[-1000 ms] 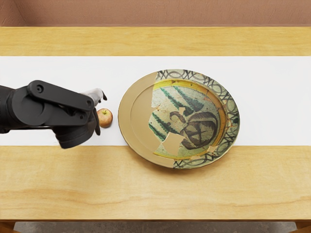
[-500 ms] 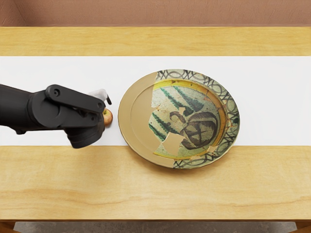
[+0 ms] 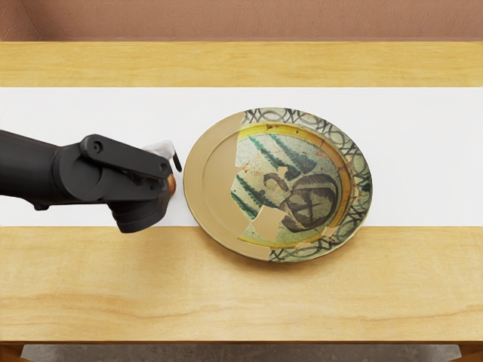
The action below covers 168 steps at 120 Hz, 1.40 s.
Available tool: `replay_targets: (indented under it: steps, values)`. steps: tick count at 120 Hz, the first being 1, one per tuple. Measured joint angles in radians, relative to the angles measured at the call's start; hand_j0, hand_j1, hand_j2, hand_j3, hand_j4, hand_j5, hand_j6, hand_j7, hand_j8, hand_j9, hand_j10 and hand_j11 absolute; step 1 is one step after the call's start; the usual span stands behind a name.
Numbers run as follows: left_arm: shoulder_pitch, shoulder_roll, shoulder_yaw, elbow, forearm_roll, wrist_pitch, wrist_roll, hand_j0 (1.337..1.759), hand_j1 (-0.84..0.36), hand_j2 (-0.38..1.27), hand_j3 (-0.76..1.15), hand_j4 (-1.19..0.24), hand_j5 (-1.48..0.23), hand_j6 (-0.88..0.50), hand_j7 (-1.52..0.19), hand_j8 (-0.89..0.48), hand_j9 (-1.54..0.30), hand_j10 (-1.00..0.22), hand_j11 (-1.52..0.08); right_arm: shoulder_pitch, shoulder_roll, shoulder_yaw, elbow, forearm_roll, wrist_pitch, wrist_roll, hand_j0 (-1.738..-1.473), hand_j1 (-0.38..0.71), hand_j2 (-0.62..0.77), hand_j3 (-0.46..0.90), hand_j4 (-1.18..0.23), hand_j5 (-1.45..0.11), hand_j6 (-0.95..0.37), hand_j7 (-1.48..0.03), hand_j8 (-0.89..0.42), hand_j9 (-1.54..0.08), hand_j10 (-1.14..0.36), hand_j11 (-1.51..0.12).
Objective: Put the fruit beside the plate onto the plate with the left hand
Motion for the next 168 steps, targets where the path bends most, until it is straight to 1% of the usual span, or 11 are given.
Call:
replay_targets:
  steps: [11, 12, 17, 19, 56, 84, 100, 112, 114, 135, 168]
  values:
    - [0.006, 0.000, 0.004, 0.002, 0.010, 0.000, 0.000, 1.652, -0.29, 0.19, 0.00, -0.56, -0.69, -0.46, -0.72, -0.41, -0.73, -0.54, -0.73, 0.000, 0.000, 0.000, 0.000, 0.000, 0.000, 0.000, -1.658, -0.31, -0.01, 0.00, -0.03, -0.05, -0.04, -0.05, -0.04, -0.05, -0.03, -0.05]
    - [0.007, 0.000, 0.004, 0.002, 0.012, 0.000, 0.000, 1.651, -0.30, 0.09, 0.00, -0.56, -0.69, -0.46, -0.72, -0.41, -0.74, -0.53, -0.74, 0.000, 0.000, 0.000, 0.000, 0.000, 0.000, 0.000, -1.658, -0.31, -0.01, 0.00, -0.03, -0.05, -0.04, -0.05, -0.04, -0.05, -0.03, -0.05]
    - [0.012, 0.000, 0.006, 0.003, 0.016, -0.001, -0.001, 1.646, -0.31, 0.10, 0.00, -0.56, -0.70, -0.42, -0.74, -0.38, -0.76, -0.52, -0.76, 0.000, 0.000, 0.000, 0.000, 0.000, 0.000, 0.000, -1.658, -0.31, -0.01, 0.00, -0.03, -0.05, -0.04, -0.05, -0.03, -0.05, -0.03, -0.05]
    - [0.015, 0.000, 0.006, 0.004, 0.019, -0.002, -0.001, 1.645, -0.35, 0.20, 0.00, -0.56, -0.71, -0.41, -0.74, -0.38, -0.77, -0.52, -0.77, 0.000, 0.000, 0.000, 0.000, 0.000, 0.000, 0.000, -1.658, -0.31, -0.01, 0.00, -0.03, -0.05, -0.04, -0.05, -0.03, -0.05, -0.03, -0.05]
    - [0.032, 0.002, 0.025, 0.023, 0.012, 0.000, 0.000, 1.643, -0.21, 0.06, 0.00, -0.63, -0.75, -0.45, -0.80, -0.39, -0.84, -0.57, -0.84, 0.000, 0.000, -0.001, 0.000, 0.000, 0.000, 0.000, -1.658, -0.31, -0.01, 0.00, -0.03, -0.05, -0.04, -0.05, -0.03, -0.05, -0.03, -0.05]
    - [0.020, 0.006, 0.030, 0.020, -0.002, 0.000, 0.001, 1.648, -0.22, 0.27, 0.00, -0.69, -0.91, -0.49, -0.93, -0.40, -0.94, -0.60, -0.94, 0.000, 0.000, -0.001, 0.000, 0.000, 0.000, 0.000, -1.658, -0.31, -0.01, 0.00, -0.04, -0.05, -0.04, -0.05, -0.04, -0.05, -0.03, -0.05]
    - [-0.049, 0.031, 0.045, -0.007, -0.012, -0.001, 0.000, 1.650, -0.26, 0.42, 0.00, -0.69, -0.97, -0.48, -0.98, -0.39, -0.97, -0.60, -0.96, 0.000, 0.000, -0.001, 0.000, 0.000, 0.000, 0.000, -1.658, -0.31, -0.01, 0.00, -0.04, -0.05, -0.04, -0.05, -0.04, -0.05, -0.03, -0.05]
    - [-0.103, 0.035, 0.062, -0.036, -0.034, -0.002, 0.000, 1.650, -0.25, 0.40, 0.00, -0.68, -1.00, -0.49, -0.99, -0.39, -0.98, -0.60, -0.97, 0.000, 0.000, -0.001, 0.000, 0.000, 0.000, 0.000, -1.658, -0.31, -0.01, 0.00, -0.04, -0.05, -0.04, -0.05, -0.04, -0.05, -0.04, -0.05]
    - [-0.107, 0.036, 0.064, -0.040, -0.036, -0.001, 0.000, 1.650, -0.22, 0.32, 0.00, -0.69, -1.00, -0.50, -0.99, -0.40, -0.98, -0.60, -0.97, 0.000, 0.000, -0.001, 0.000, 0.000, 0.000, 0.000, -1.658, -0.31, -0.01, 0.00, -0.04, -0.05, -0.04, -0.05, -0.04, -0.05, -0.04, -0.05]
    - [-0.175, 0.051, 0.077, -0.079, -0.064, 0.000, 0.001, 1.652, -0.24, 0.48, 0.00, -0.69, -1.00, -0.56, -0.98, -0.45, -0.97, -0.64, -0.96, 0.000, 0.000, -0.001, 0.000, 0.000, 0.000, 0.000, -1.658, -0.31, -0.01, 0.00, -0.04, -0.05, -0.04, -0.05, -0.04, -0.05, -0.03, -0.05]
    - [-0.343, -0.004, 0.072, -0.107, -0.159, 0.001, 0.002, 1.654, -0.24, 0.54, 0.00, -0.69, -1.00, -0.61, -0.97, -0.50, -0.96, -0.67, -0.95, 0.000, 0.000, -0.001, 0.000, 0.000, 0.000, 0.000, -1.658, -0.31, -0.01, 0.00, -0.04, -0.05, -0.04, -0.05, -0.04, -0.05, -0.03, -0.05]
